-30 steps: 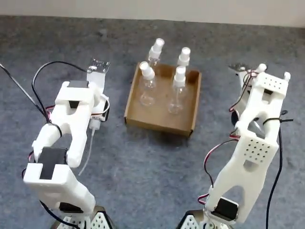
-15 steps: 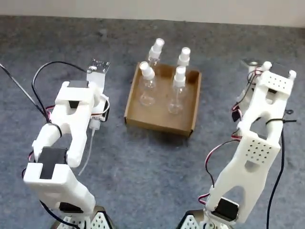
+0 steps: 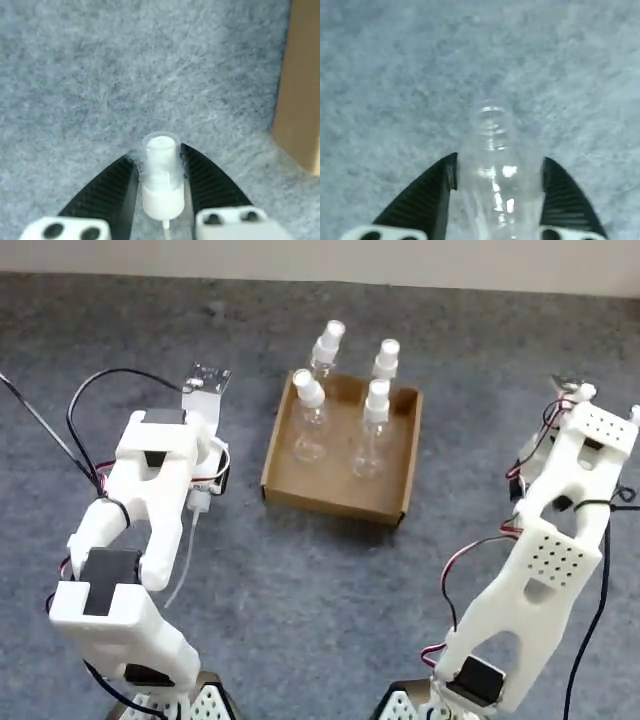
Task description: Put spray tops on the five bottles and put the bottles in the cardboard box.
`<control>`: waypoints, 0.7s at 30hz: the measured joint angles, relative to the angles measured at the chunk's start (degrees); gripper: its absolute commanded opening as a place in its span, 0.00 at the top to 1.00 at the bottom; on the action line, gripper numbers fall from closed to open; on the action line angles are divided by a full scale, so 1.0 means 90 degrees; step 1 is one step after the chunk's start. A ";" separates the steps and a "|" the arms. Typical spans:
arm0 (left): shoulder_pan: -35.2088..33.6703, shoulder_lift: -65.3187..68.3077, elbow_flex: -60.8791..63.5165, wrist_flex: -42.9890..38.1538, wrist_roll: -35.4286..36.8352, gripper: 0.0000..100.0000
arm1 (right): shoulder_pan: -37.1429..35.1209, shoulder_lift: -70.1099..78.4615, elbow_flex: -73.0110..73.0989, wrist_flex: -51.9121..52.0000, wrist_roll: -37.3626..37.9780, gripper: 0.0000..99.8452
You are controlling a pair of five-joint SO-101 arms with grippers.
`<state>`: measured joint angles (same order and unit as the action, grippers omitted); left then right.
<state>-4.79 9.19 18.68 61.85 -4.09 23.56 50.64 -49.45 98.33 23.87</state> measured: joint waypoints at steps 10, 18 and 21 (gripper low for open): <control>0.0000 0.0000 0.0000 0.0000 0.0000 1.00 | -0.0303 0.0000 -0.0479 0.0127 0.0527 0.71; 0.0000 0.0000 0.0000 0.0000 0.0000 1.00 | -0.0322 0.0000 -0.0723 0.0176 0.1612 0.71; 0.0000 0.0000 0.0000 -0.0020 0.0000 1.00 | -0.0322 0.0000 -0.0674 0.0176 0.1885 0.71</control>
<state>-4.79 9.19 18.68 61.67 -4.09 20.66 50.64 -55.52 99.91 40.84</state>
